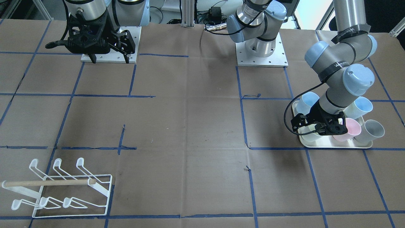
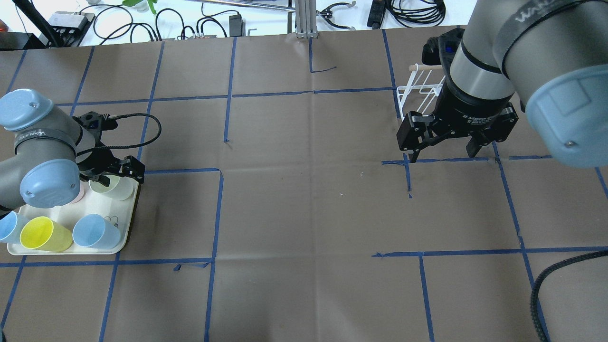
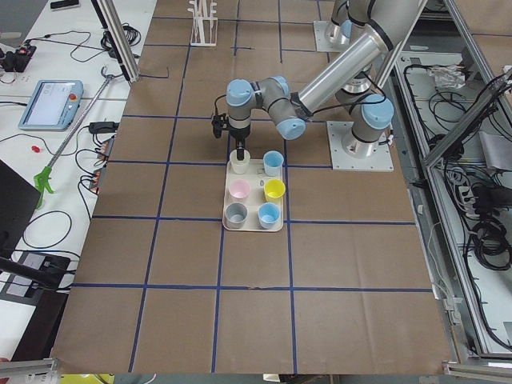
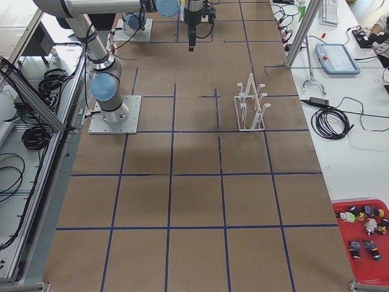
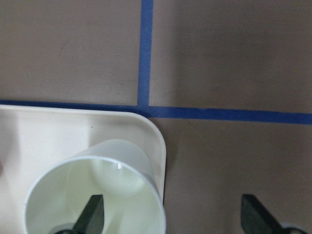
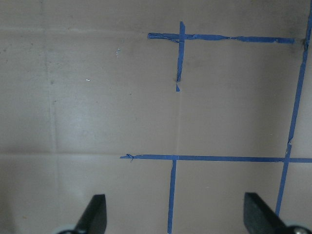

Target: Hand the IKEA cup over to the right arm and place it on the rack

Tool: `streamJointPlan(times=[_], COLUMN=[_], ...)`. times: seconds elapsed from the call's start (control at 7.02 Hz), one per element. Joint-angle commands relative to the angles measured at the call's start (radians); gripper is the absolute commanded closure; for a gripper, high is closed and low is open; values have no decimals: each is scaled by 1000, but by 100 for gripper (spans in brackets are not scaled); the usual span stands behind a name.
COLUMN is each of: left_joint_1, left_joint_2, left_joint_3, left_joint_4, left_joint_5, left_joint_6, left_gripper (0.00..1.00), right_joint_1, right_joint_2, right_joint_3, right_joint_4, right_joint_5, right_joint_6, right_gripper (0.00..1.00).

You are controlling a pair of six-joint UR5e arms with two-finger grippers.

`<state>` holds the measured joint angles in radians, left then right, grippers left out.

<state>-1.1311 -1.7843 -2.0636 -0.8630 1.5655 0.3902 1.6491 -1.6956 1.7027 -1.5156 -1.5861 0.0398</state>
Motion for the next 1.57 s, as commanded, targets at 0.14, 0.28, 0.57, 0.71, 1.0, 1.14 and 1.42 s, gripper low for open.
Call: streamJointPlan(times=[0.14,0.28,0.57,0.71,1.0,1.14,1.42], left_joint_1=[4,4,5,7,4,-4,-15], left_joint_2=[-1,2,17,31,74,88,83], left_joint_3=[8,11,20,40,144,239,452], left_joint_4=[-51,-74,-79,-121,-280,-391,-593], left_joint_5=[7,5,10,75,111,110,91], left_joint_6=[1,2,4,4,3,1,-1], left_gripper=[86,100,100,100,100,100,100], right_joint_1=[0,0,0,0,0,0,0], right_joint_2=[1,-1,-12,-12,-13,-13,-13], right_joint_3=[0,0,-2,-2,-2,0,0], right_joint_4=[0,0,0,2,2,2,2], right_joint_5=[0,0,-6,-6,0,0,0], right_joint_6=[0,0,-1,-1,0,0,2], right_gripper=[0,0,0,0,0,0,0])
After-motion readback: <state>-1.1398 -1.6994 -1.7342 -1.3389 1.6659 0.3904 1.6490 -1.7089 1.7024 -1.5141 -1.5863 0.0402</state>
